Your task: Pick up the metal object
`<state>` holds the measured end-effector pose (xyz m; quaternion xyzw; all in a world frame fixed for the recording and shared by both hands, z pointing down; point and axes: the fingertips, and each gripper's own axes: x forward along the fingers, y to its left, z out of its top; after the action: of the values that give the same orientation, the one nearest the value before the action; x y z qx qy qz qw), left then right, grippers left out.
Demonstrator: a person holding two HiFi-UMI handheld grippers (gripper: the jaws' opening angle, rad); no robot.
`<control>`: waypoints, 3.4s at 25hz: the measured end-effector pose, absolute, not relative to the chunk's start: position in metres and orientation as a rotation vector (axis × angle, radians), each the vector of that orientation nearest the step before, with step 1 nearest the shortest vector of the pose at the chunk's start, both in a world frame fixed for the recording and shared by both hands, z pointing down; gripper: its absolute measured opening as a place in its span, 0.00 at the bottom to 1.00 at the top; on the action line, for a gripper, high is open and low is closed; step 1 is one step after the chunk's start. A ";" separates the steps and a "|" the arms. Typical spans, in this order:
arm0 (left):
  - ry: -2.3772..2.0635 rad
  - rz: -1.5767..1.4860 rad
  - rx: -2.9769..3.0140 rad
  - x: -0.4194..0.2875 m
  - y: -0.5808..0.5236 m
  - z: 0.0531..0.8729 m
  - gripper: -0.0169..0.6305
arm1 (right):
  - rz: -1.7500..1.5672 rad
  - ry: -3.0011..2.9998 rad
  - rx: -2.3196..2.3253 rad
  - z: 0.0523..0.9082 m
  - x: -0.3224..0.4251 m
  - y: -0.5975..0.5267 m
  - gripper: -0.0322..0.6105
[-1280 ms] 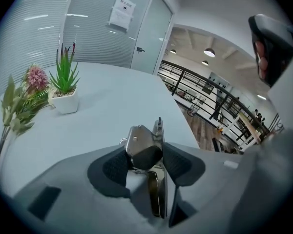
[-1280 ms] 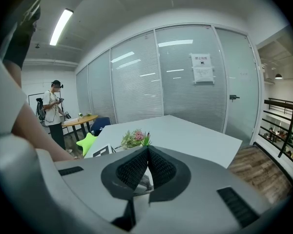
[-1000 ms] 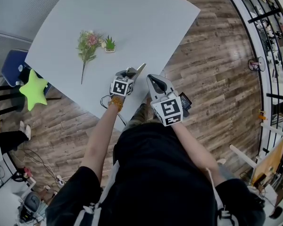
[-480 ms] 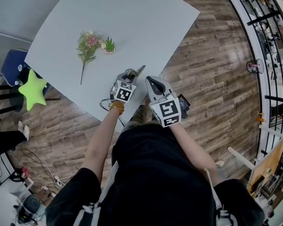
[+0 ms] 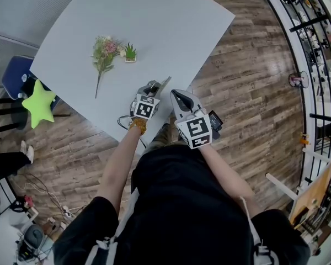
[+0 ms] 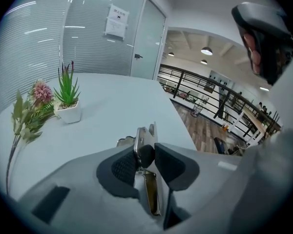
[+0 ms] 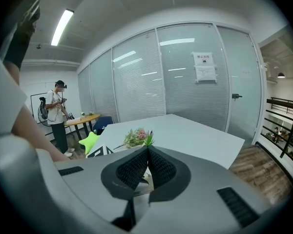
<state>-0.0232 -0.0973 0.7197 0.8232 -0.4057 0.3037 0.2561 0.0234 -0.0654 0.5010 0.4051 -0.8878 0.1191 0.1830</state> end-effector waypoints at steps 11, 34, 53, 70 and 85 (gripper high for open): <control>-1.126 0.768 2.213 -0.024 -0.091 0.707 0.17 | 0.326 -2.511 1.111 0.502 0.017 -0.064 0.05; -1.161 0.659 2.185 -0.019 -0.097 0.690 0.16 | 0.325 -2.505 1.103 0.503 0.017 -0.066 0.05; -1.248 0.523 2.248 -0.027 -0.110 0.639 0.16 | 0.301 -2.521 1.077 0.501 0.009 -0.062 0.05; -1.402 0.374 2.333 -0.050 -0.120 0.559 0.16 | 0.301 -2.561 1.069 0.495 -0.003 -0.064 0.05; -1.617 0.210 2.388 -0.077 -0.114 0.479 0.16 | 0.271 -2.627 1.094 0.471 -0.019 -0.072 0.05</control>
<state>-0.0768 -0.1137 0.4794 0.8194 -0.5549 0.0722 0.1245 -0.0185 -0.0720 0.4707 0.3789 -0.9098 0.0938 0.1413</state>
